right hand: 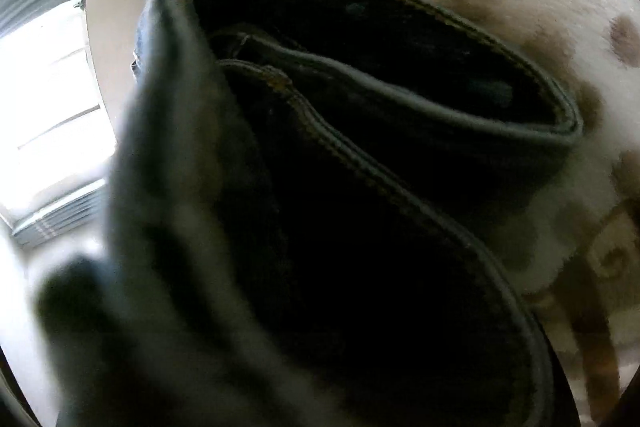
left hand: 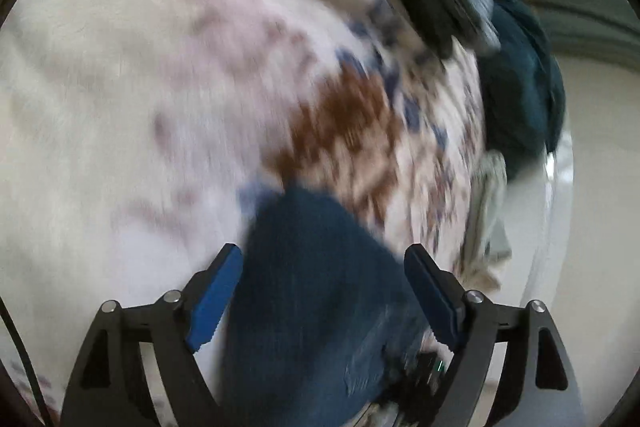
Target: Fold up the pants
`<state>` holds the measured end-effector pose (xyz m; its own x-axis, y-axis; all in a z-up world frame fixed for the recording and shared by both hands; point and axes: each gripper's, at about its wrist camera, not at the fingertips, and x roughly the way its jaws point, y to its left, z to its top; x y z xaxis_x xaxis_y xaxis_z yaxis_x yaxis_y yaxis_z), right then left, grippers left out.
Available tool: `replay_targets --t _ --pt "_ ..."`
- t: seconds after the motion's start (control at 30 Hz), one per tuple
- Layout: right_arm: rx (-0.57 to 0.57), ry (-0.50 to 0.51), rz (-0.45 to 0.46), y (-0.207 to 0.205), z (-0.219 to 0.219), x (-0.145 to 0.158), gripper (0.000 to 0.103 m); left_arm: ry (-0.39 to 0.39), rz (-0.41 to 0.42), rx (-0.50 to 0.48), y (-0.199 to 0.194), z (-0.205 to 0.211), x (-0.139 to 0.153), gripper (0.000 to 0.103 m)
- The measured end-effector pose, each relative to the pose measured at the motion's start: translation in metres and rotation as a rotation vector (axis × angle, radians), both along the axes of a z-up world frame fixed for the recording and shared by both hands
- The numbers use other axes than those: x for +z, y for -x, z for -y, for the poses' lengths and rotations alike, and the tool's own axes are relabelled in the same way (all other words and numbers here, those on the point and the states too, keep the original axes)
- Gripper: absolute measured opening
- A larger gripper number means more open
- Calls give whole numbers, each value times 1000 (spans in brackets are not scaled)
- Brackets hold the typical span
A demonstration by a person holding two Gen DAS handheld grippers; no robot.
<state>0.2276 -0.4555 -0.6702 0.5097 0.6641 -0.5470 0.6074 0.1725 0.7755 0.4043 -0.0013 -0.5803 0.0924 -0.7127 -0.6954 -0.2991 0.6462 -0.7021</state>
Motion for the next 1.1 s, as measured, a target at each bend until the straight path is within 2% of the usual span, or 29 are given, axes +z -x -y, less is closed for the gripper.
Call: replay_targets --t 0.13,0.23,0.27,0.3,0.37,0.43,0.57,0.77,0.87,0.93,1.1 --pt "-10 27 27 -8 -11 2 75 -51 -20 -108 19 36 -21 84" --pt "-34 42 17 -8 -16 -4 72 -92 6 -130 19 55 -25 82" --pt "-36 56 11 -8 -17 -3 66 -112 31 -143 20 60 -21 70" --pt "-42 70 5 -14 -24 -1 62 -150 62 -166 21 65 -14 52" --pt "-45 98 0 -16 -30 7 53 -167 93 -174 24 64 -3 38" --pt "-31 133 8 -20 -36 19 49 -164 102 -163 26 63 9 32" --pt "-2 181 51 -38 -56 53 46 -161 150 -161 30 55 43 29" --pt "37 224 156 -82 -66 116 45 -111 231 -122 2 45 98 29" --pt "47 236 203 -118 -77 142 45 -100 276 -102 -31 38 127 29" --pt "51 234 239 -156 -90 157 45 -107 305 -80 -62 29 144 29" --pt "70 248 325 -259 -126 176 45 -121 358 -30 -150 -2 152 29"
